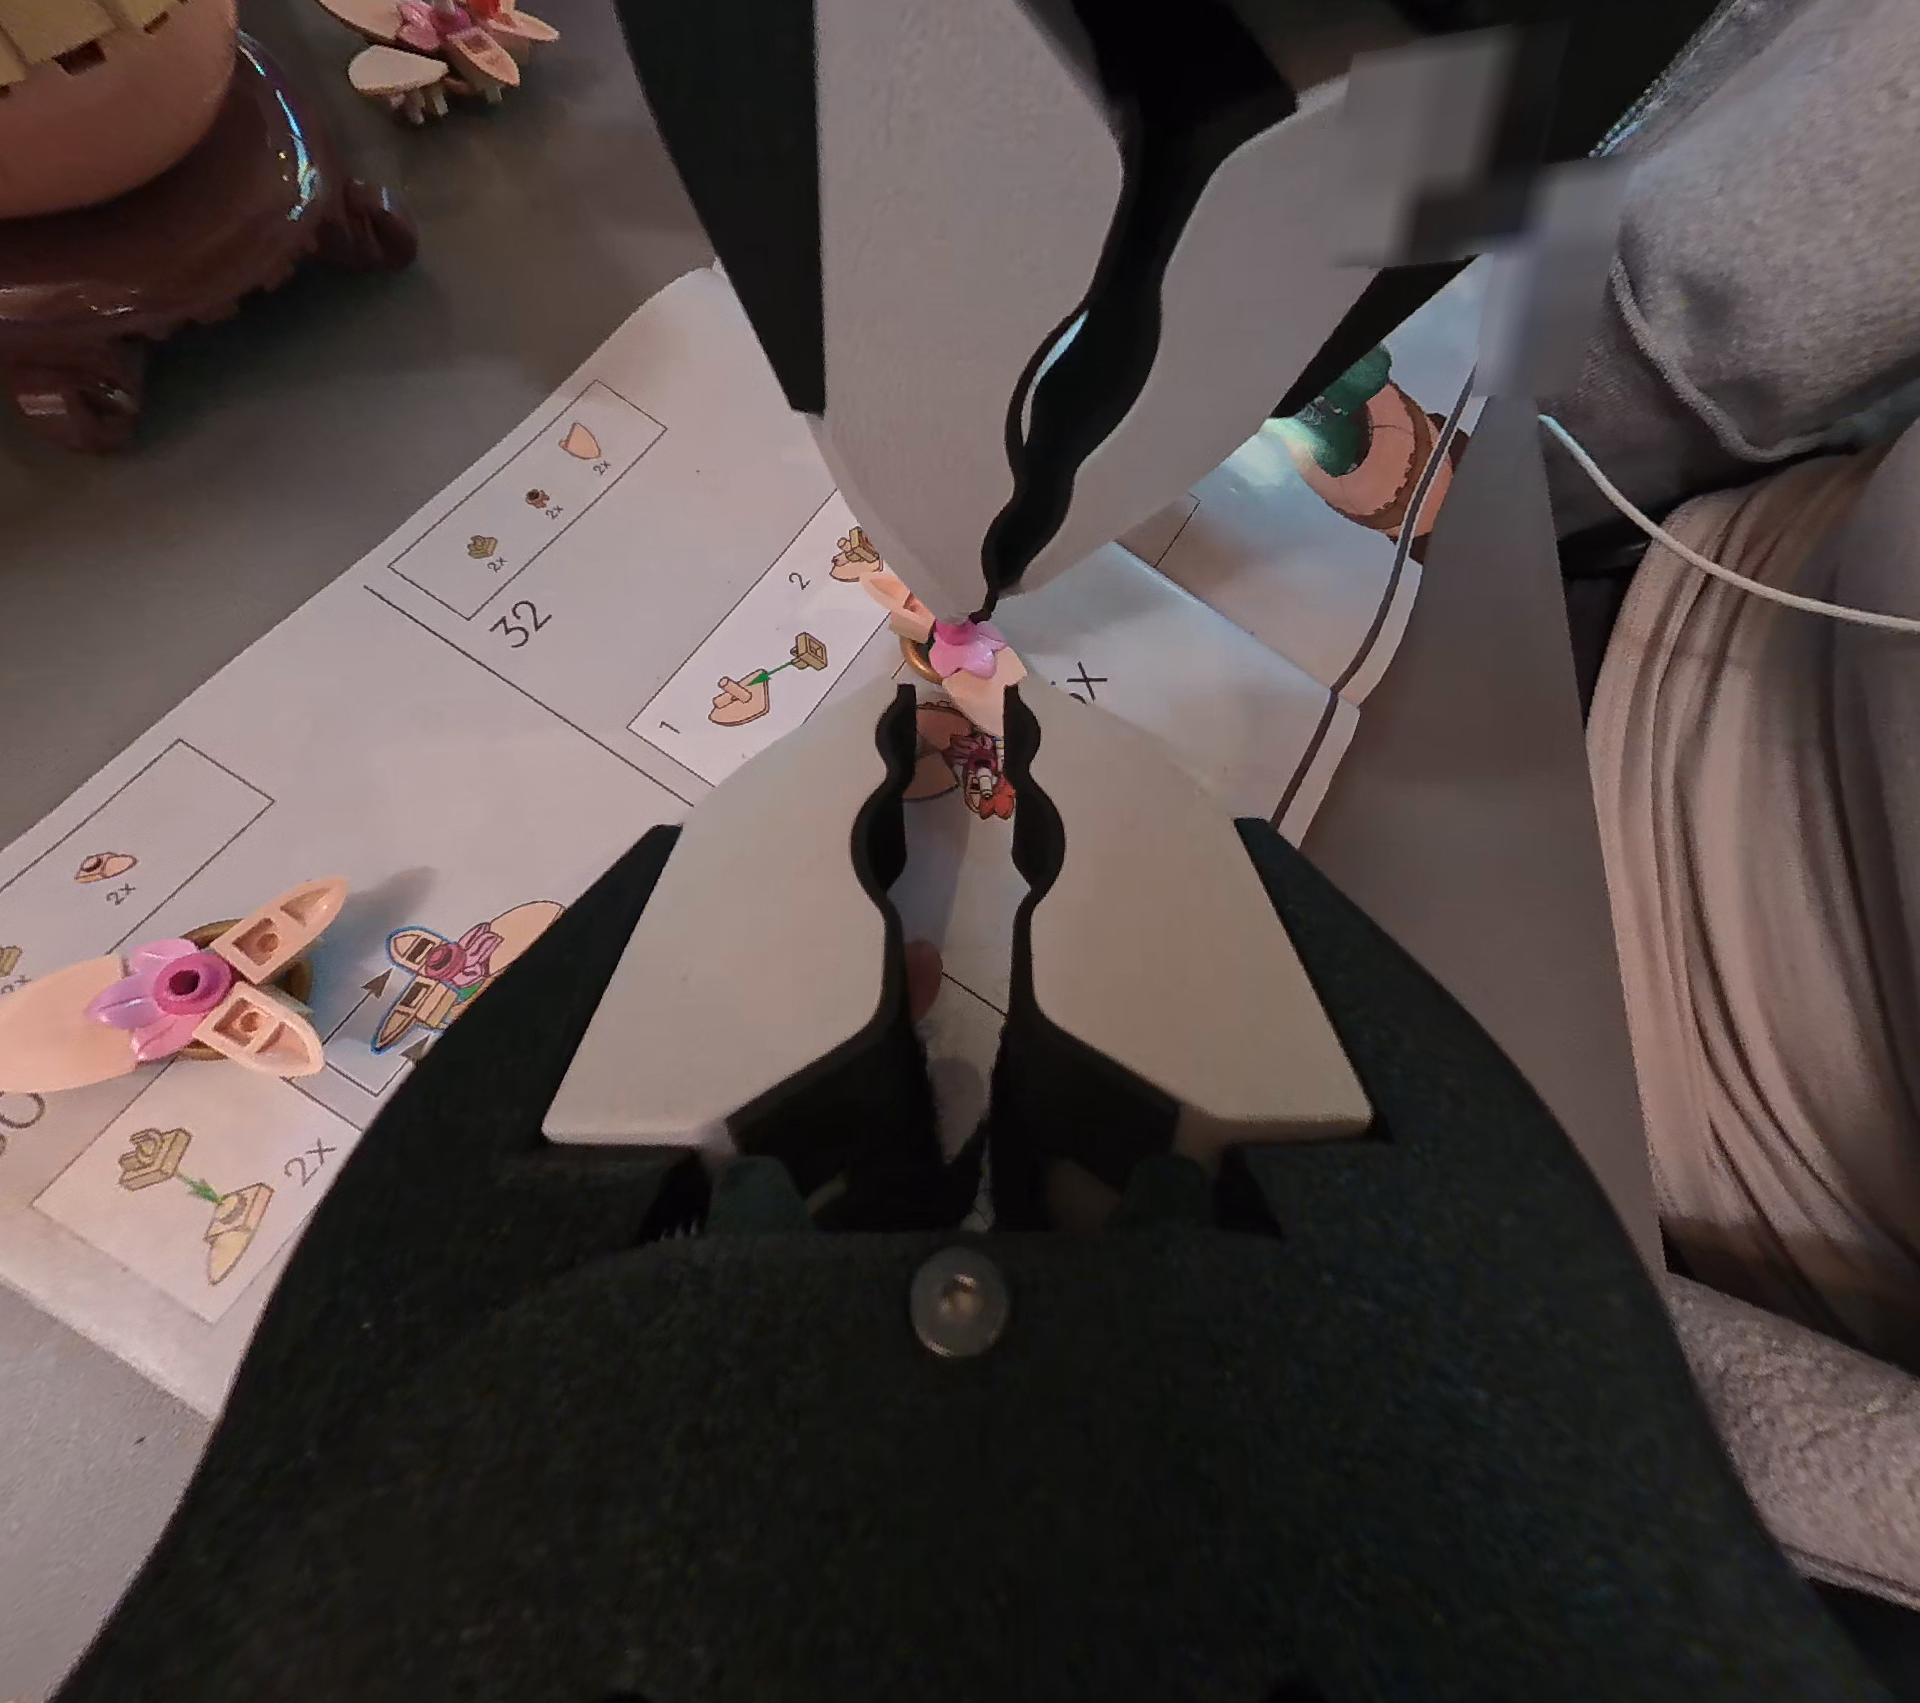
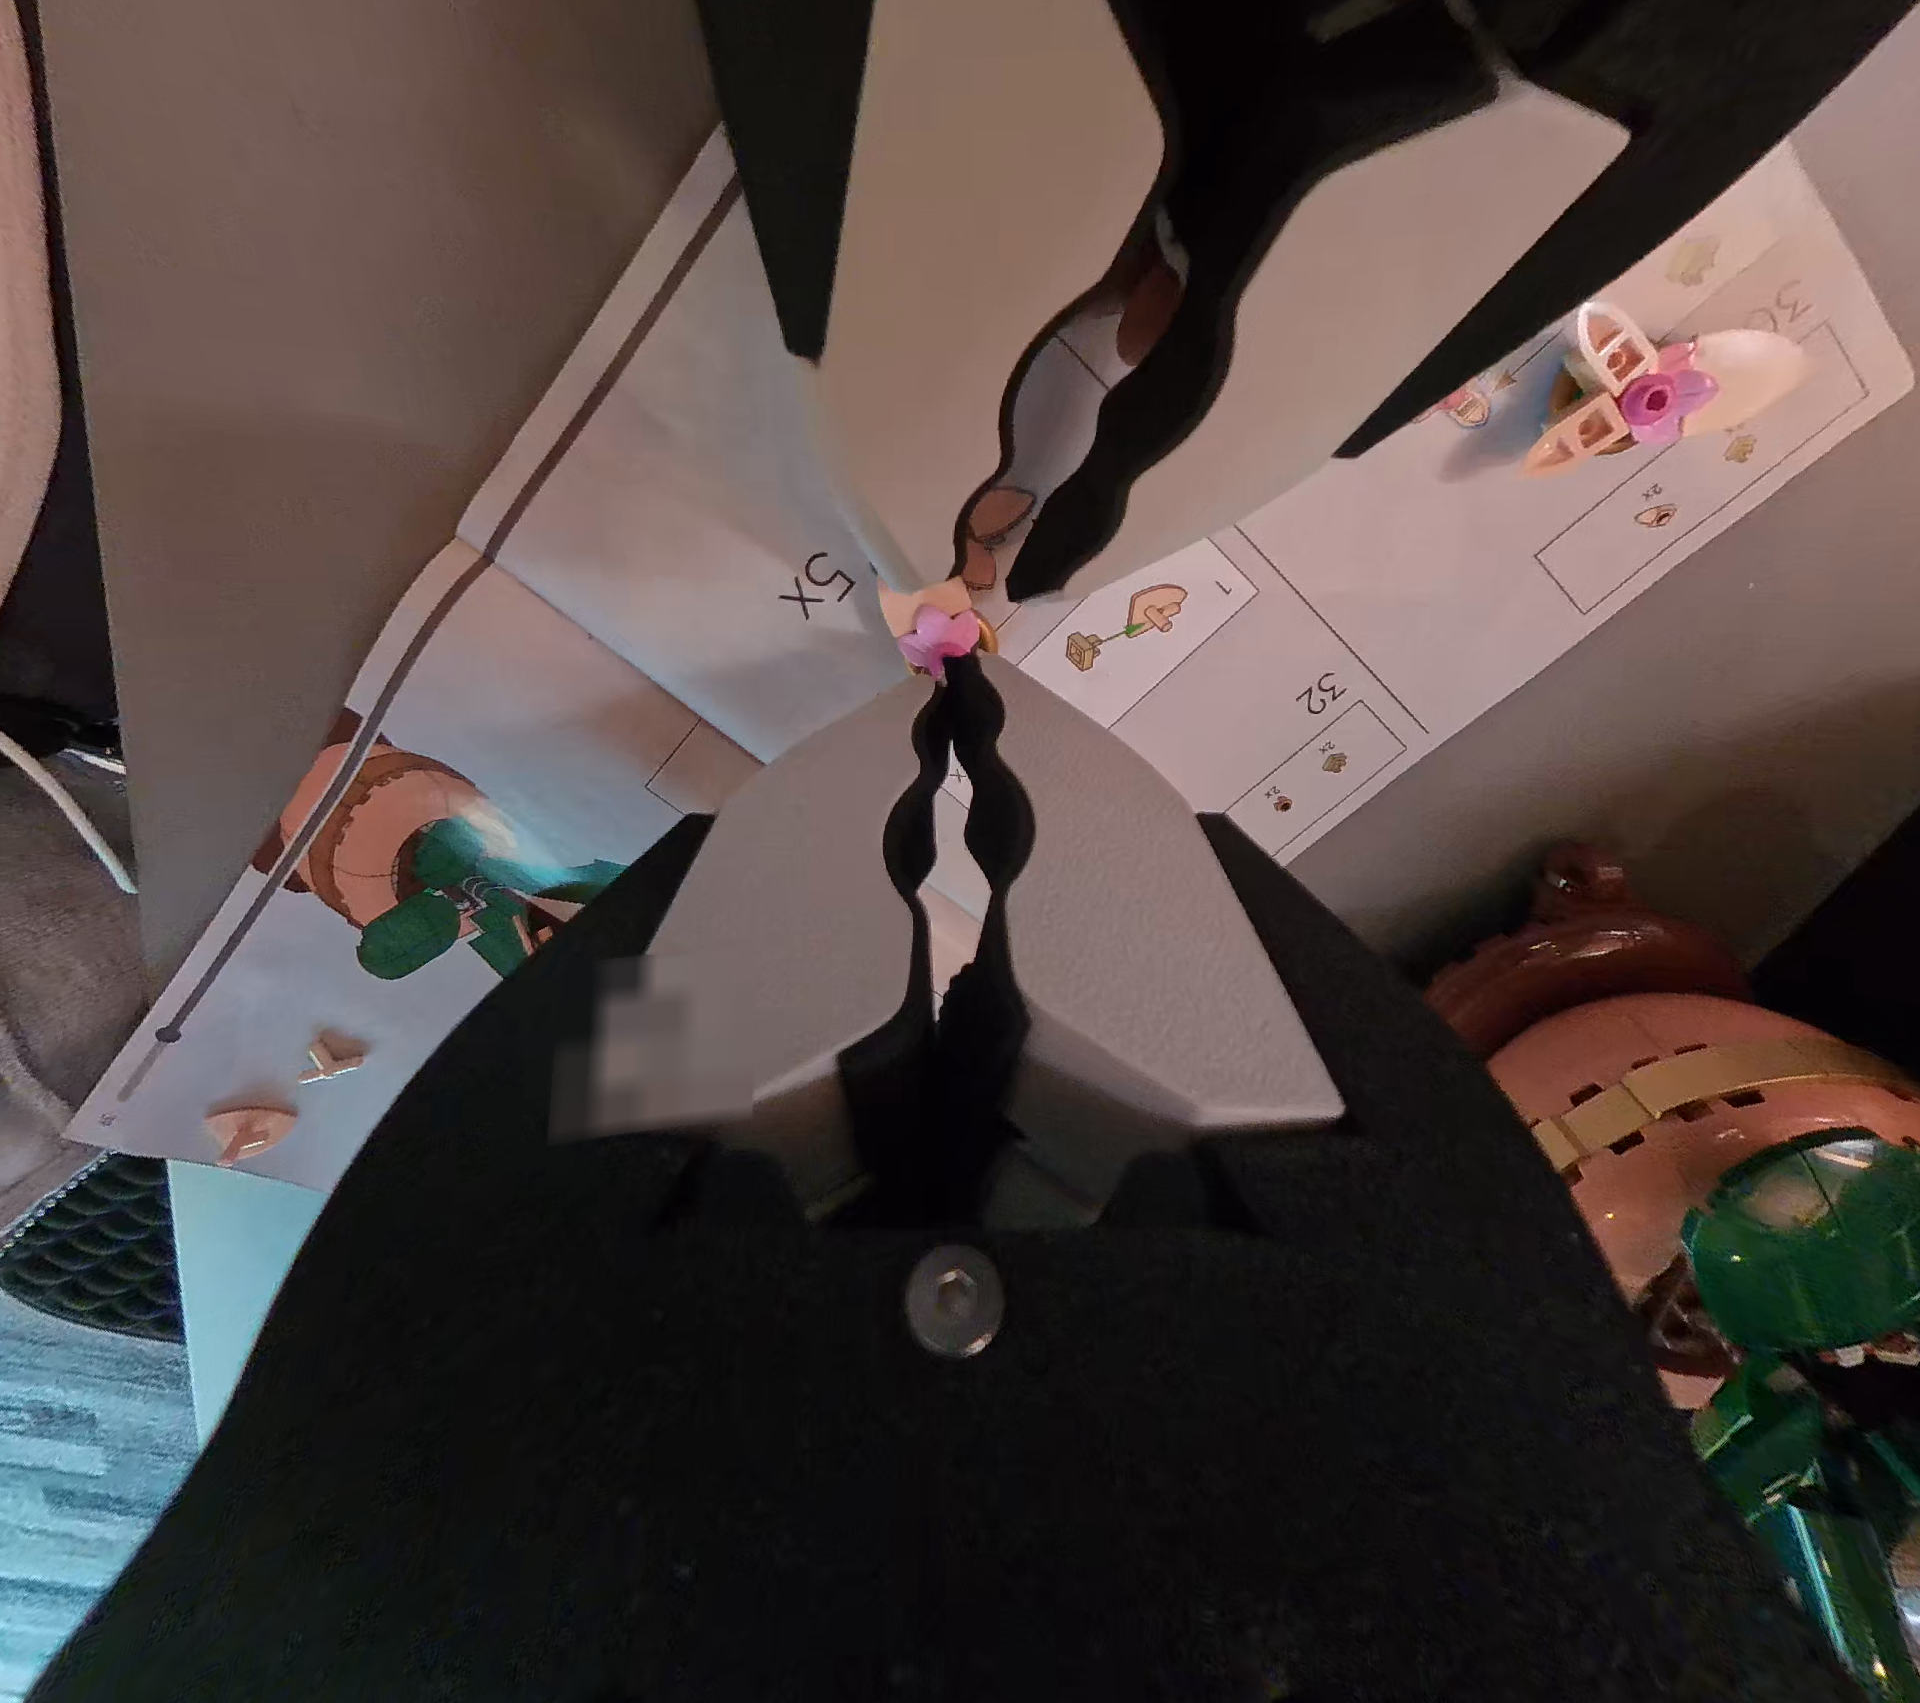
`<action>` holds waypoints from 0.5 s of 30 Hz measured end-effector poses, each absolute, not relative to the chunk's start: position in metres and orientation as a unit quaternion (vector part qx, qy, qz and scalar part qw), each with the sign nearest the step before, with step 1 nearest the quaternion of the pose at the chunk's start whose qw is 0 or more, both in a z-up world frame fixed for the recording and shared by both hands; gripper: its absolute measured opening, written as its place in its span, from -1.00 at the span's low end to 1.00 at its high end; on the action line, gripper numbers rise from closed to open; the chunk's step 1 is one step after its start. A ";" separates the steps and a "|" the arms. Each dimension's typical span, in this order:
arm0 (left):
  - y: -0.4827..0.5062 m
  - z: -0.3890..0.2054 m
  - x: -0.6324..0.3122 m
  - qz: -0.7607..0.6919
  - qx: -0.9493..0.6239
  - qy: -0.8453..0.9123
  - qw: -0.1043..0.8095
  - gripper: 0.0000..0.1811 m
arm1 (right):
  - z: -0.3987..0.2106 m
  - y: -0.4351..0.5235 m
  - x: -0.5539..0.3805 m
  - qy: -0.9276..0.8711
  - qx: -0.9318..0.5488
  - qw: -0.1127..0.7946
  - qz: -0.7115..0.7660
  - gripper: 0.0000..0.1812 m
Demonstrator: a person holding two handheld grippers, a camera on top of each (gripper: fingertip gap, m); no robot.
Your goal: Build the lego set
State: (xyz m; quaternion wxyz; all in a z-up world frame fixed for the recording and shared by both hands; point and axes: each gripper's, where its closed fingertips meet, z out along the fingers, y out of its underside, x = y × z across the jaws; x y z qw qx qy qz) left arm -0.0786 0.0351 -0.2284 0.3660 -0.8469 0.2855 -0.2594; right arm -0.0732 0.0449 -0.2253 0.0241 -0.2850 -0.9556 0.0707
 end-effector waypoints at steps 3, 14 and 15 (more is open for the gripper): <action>0.035 -0.231 -0.078 -0.258 -0.850 0.286 0.359 -0.83 | -0.226 0.045 -0.073 -0.956 -0.285 0.023 0.066 -0.99; 0.035 -0.230 -0.080 -0.257 -0.851 0.281 0.361 -0.82 | -0.229 0.045 -0.073 -0.958 -0.284 0.016 0.039 -0.99; 0.035 -0.230 -0.080 -0.257 -0.852 0.281 0.360 -0.82 | -0.229 0.045 -0.073 -0.957 -0.288 0.016 0.039 -0.99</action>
